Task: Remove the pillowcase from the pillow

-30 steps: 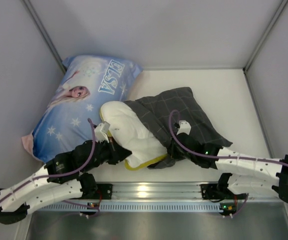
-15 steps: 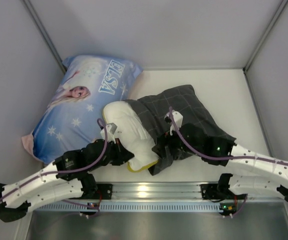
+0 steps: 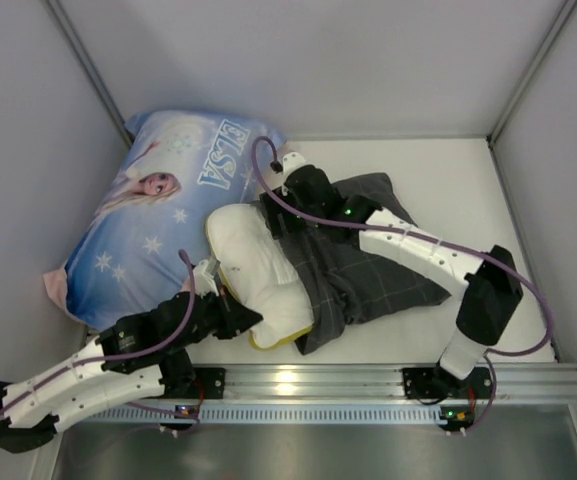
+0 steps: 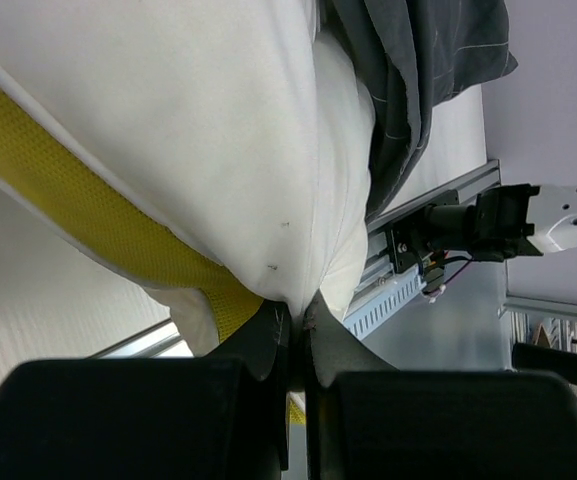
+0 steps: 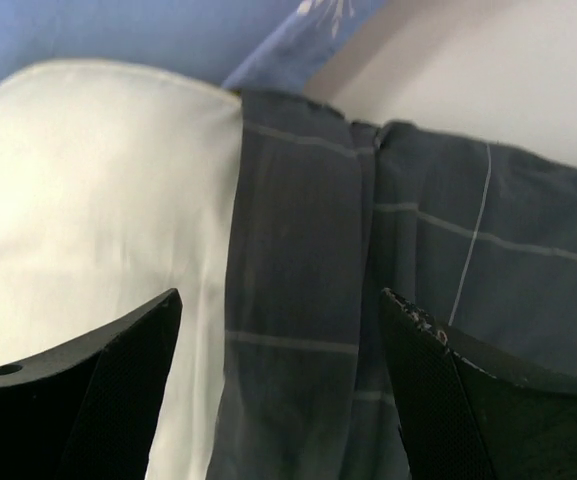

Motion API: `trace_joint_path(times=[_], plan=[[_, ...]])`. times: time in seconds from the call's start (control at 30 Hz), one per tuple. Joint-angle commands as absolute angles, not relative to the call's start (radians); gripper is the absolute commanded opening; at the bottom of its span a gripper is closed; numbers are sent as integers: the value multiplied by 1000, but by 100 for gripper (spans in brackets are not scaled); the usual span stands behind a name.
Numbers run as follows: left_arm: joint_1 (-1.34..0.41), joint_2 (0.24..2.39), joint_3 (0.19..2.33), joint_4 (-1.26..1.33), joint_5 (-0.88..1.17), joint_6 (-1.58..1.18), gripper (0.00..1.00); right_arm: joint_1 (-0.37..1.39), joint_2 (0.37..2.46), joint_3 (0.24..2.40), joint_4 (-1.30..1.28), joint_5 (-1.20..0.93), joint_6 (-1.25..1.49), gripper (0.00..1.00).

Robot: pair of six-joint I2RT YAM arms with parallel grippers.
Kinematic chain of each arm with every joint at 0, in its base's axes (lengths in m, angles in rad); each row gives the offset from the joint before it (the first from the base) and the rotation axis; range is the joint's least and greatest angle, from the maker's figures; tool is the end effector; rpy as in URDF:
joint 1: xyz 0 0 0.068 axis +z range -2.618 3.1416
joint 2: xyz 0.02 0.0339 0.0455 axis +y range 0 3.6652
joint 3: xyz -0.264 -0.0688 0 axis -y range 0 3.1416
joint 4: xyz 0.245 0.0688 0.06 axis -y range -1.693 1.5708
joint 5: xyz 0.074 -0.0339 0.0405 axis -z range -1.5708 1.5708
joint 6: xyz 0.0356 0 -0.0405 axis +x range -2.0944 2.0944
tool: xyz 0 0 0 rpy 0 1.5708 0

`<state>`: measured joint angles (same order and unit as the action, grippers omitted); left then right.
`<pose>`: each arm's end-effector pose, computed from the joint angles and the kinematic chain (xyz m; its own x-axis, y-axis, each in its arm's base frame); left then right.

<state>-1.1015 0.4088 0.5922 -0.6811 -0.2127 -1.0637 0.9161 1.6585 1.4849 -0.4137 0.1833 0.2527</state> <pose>0.0534 -0.0887 0.2702 -0.7936 -0.3243 -0.5148 0.1939 0.6672 -0.7192 0.2399 0.3019 0.3329 -0.4986 -0.2458 -0.8313 -0.5814 0.8061 0.1103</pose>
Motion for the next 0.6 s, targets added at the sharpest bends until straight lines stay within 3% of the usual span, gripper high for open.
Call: trace_joint_path(times=[0.0, 0.3, 0.33, 0.4, 0.43, 0.57], plan=[[-1104, 376, 588, -601, -199, -1101, 0, 848, 1753, 1607, -432, 44, 250, 76], [-1103, 334, 589, -603, -212, -1095, 0, 772, 1908, 1577, -428, 9, 328, 60], [-1103, 334, 588, -603, -210, -1095, 0, 758, 1919, 1572, -428, 11, 330, 55], [-1104, 331, 586, -603, -210, -1094, 0, 743, 1940, 1563, -429, 37, 350, 15], [-1104, 330, 584, -603, -210, -1094, 0, 723, 1942, 1549, -430, 52, 360, 0], [-1104, 319, 594, -604, -213, -1091, 0, 670, 1892, 1482, -433, 193, 368, 0]])
